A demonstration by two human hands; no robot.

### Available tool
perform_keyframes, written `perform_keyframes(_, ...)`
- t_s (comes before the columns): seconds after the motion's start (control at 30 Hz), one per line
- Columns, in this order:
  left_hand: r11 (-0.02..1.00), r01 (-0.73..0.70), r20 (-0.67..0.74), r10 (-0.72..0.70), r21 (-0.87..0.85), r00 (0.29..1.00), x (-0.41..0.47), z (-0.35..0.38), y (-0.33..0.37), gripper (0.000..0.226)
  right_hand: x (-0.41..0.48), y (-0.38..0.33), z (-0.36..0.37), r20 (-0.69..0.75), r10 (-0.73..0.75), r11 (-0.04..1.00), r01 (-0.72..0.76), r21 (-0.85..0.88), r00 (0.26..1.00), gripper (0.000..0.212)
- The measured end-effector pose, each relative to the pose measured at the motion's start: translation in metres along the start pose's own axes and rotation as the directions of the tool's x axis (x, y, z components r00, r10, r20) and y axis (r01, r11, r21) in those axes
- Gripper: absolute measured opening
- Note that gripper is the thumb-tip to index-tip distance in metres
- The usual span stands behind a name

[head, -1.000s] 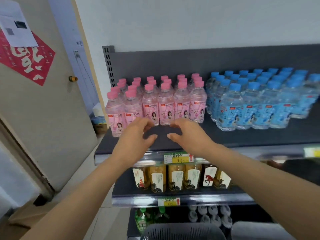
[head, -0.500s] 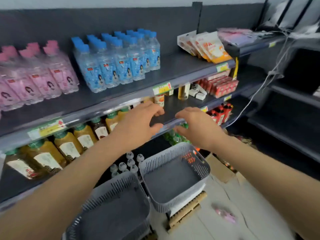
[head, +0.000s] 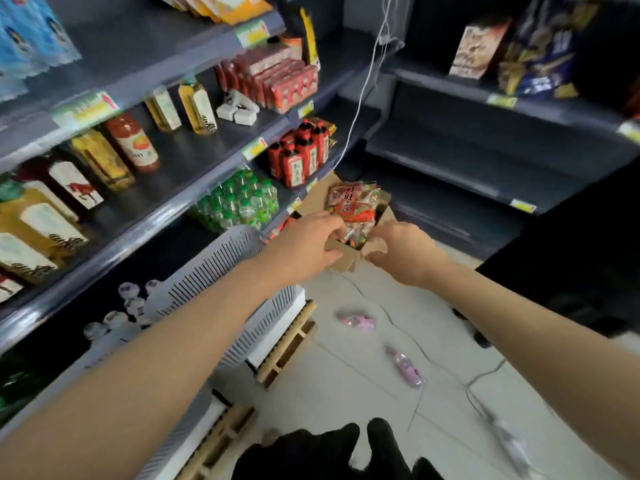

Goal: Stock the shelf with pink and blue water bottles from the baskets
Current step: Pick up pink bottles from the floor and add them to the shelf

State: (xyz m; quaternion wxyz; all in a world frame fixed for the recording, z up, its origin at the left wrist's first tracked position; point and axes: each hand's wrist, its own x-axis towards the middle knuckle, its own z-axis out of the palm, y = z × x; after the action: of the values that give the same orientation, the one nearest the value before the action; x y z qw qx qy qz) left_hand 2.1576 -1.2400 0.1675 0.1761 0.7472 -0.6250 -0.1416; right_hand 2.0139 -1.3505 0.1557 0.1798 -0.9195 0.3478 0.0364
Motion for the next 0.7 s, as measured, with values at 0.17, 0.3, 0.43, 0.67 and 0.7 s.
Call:
perform_keyframes(0.17, 0.999, -0.040, 0.116, 0.042, -0.019, 0.992, 0.044, 0.036, 0.004, 0.028, 0.008, 0.049, 0.026, 0.070, 0.157, 0.985, -0.161, 0.068, 0.985, 0.035)
perform_keyframes(0.3, 0.997, -0.036, 0.186, 0.049, -0.070, 0.981, 0.081, 0.069, -0.004, 0.031, 0.020, 0.087, 0.052, 0.128, 0.279, 0.952, -0.292, 0.089, 0.952, 0.037)
perform_keyframes(0.43, 0.988, 0.024, 0.291, 0.022, -0.152, 0.957, 0.112, 0.121, -0.025, 0.028, 0.029, 0.130, 0.090, 0.204, 0.405, 0.895, -0.432, 0.109, 0.891, 0.039)
perform_keyframes(0.67, 0.968, 0.131, 0.437, -0.025, -0.214, 0.899, 0.161, 0.227, -0.056, 0.024, 0.051, 0.200, 0.169, 0.318, 0.550, 0.785, -0.608, 0.119, 0.772, 0.039)
perform_keyframes(0.7, 0.964, 0.146, 0.451, -0.032, -0.222, 0.892, 0.169, 0.245, -0.061, 0.024, 0.056, 0.212, 0.184, 0.331, 0.555, 0.776, -0.619, 0.123, 0.763, 0.039)
